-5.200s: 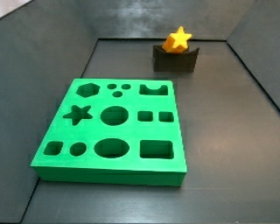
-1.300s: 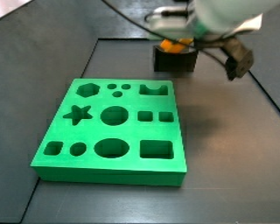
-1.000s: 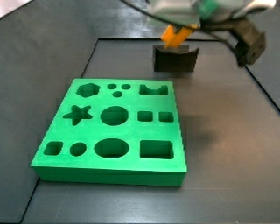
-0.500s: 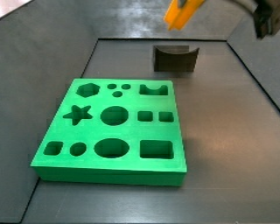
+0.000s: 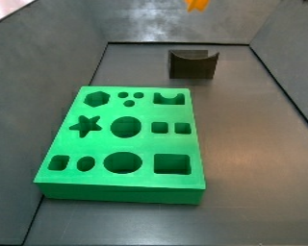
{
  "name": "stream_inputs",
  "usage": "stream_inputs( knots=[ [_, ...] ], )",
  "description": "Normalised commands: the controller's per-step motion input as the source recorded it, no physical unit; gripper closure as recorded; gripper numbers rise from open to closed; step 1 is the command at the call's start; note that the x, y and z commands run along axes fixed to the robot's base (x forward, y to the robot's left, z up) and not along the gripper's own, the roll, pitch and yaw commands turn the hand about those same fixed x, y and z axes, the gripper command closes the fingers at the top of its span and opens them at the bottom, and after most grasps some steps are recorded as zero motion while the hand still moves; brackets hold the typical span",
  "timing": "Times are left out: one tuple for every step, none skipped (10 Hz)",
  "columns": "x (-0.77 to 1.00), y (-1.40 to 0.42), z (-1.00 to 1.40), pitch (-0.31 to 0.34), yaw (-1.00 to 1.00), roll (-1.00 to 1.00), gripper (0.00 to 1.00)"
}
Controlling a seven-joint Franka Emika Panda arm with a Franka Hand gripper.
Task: Pick up the star object. Move up. Place the star object on the fixture. Regrasp the star object. Move to above the board. Insert the star object.
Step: Move to above the board.
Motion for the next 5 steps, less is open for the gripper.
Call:
stream_inputs(
  knots=[
    [0.00,-0.09,1.00,0.133,0.05,-0.03,1.00],
    [0.01,-0.07,0.83,0.141,0.07,-0.03,1.00],
    [0.02,-0.05,0.61,0.145,0.08,-0.04,1.00],
    [0.02,-0.03,0.46,0.137,0.10,-0.04,1.00],
    [0.02,-0.03,0.30,0.126,0.10,-0.04,1.00]
  ],
)
